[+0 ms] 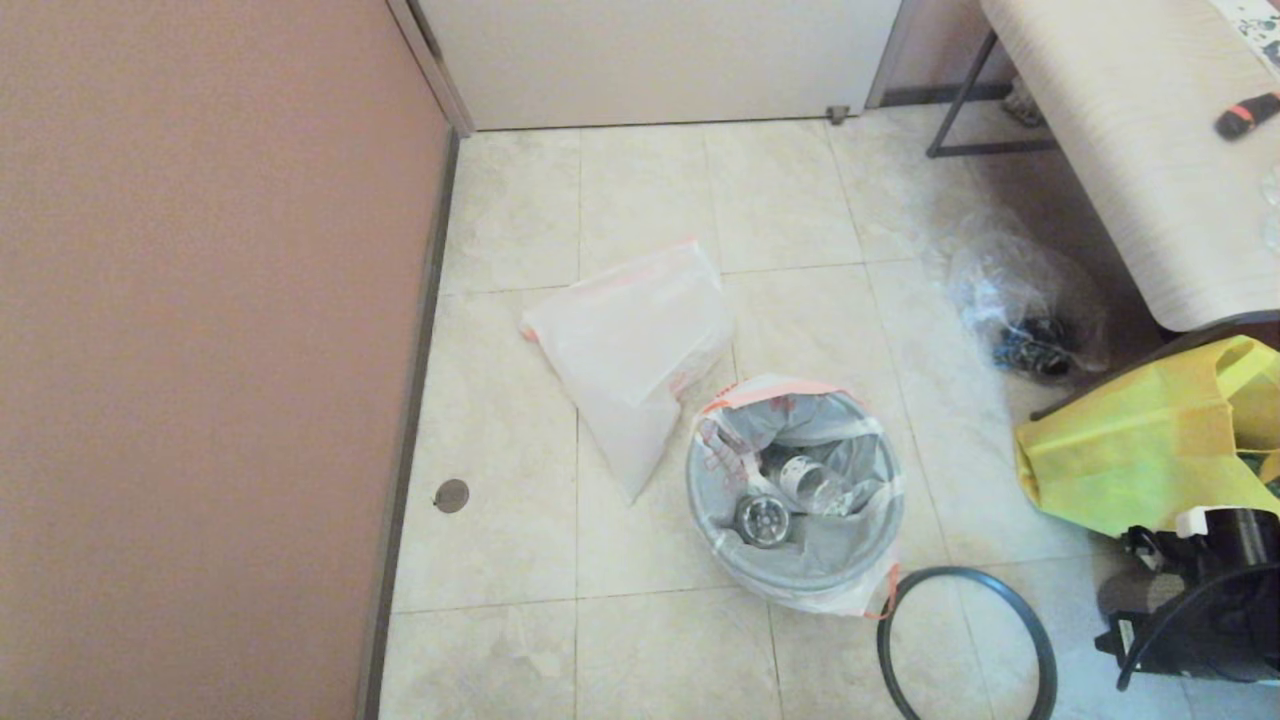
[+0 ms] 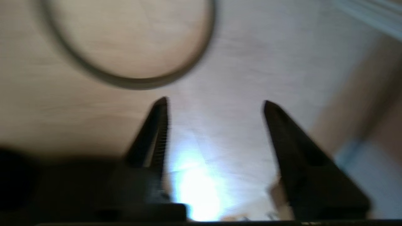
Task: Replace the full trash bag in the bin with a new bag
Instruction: Place the trash can ring on the floor, then place the trash bag on the floor
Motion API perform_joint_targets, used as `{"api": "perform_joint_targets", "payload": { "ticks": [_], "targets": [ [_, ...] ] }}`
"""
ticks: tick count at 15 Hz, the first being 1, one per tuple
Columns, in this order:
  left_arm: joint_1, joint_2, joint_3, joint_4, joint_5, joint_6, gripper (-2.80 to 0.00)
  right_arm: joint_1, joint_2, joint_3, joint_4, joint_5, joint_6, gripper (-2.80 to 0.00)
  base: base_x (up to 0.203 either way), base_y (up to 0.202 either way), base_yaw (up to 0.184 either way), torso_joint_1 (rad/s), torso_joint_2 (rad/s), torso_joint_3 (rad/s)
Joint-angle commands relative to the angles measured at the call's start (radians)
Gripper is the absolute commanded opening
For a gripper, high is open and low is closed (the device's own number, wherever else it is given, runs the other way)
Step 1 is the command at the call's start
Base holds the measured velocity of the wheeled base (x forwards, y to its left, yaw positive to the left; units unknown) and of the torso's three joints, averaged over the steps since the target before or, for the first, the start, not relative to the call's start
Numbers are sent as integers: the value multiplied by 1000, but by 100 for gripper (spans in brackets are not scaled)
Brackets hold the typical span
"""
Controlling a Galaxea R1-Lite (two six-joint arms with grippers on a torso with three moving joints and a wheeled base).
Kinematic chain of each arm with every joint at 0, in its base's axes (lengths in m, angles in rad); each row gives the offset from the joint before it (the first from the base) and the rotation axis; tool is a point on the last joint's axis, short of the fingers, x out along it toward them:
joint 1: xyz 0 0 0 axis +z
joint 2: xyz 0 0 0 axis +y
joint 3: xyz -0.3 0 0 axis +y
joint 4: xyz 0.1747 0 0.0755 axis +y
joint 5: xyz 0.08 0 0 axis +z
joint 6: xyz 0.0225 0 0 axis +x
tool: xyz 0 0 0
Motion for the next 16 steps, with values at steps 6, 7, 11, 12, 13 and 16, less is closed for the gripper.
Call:
{"api": "perform_joint_targets", "payload": {
  "ticks": [6,7,11,12,13,16],
  "targets": [
    [0,1,0,1,0,0,-280,266,-102,81,-1,119,221,-280,0,0,0,0,0,0],
    [0,1,0,1,0,0,-280,307,-107,72,-3,119,267,-280,0,0,0,0,0,0],
    [0,1,0,1,0,0,-280,380,-167,44,-6,147,371,-280,0,0,0,0,0,0],
    [0,1,0,1,0,0,-280,401,-174,34,-6,147,392,-280,0,0,0,0,0,0],
    [0,1,0,1,0,0,-280,420,-178,17,-6,147,417,-280,0,0,0,0,0,0],
    [1,1,0,1,0,0,-280,451,-161,-19,-62,154,439,-280,0,0,0,0,0,0]
  ]
}}
